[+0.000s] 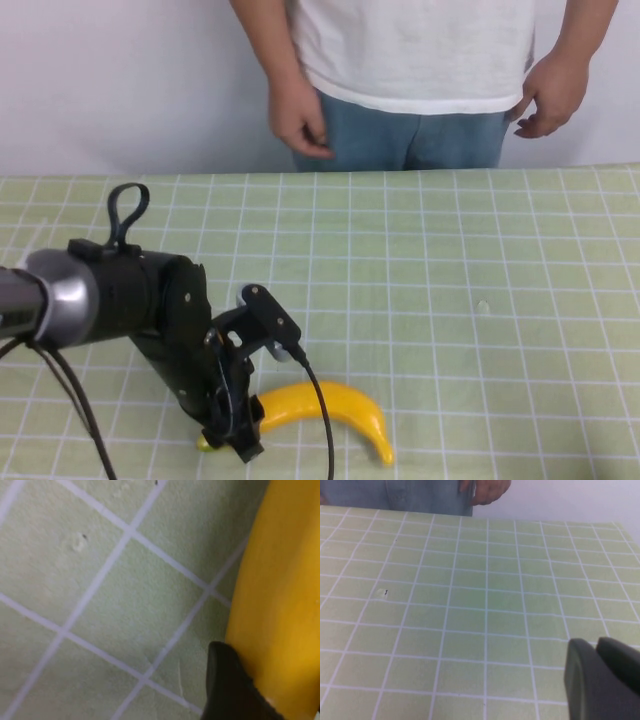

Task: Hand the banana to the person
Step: Pick up the banana, then hand the grabbed banana to the person

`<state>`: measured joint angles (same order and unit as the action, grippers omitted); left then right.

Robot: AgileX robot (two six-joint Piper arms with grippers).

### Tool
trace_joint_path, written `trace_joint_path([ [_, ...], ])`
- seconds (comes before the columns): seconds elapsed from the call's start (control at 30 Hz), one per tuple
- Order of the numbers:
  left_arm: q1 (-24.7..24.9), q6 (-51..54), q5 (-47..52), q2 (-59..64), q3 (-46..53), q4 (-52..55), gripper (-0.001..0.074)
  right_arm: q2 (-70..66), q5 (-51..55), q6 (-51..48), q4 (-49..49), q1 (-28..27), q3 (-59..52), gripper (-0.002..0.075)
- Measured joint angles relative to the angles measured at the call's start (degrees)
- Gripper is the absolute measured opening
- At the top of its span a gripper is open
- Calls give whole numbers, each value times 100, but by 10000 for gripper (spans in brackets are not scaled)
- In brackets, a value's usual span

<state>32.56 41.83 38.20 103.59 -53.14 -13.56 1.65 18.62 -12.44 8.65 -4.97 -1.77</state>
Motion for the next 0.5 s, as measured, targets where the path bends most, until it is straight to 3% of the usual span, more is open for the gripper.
trace_joint_path([
  [0.27,0,-133,-160,-1094,-8,55,280,0,0,0,0,0,0,-7],
  [0.5,0,-634,-1126,-2515,-26,60,280,0,0,0,0,0,0,-7],
])
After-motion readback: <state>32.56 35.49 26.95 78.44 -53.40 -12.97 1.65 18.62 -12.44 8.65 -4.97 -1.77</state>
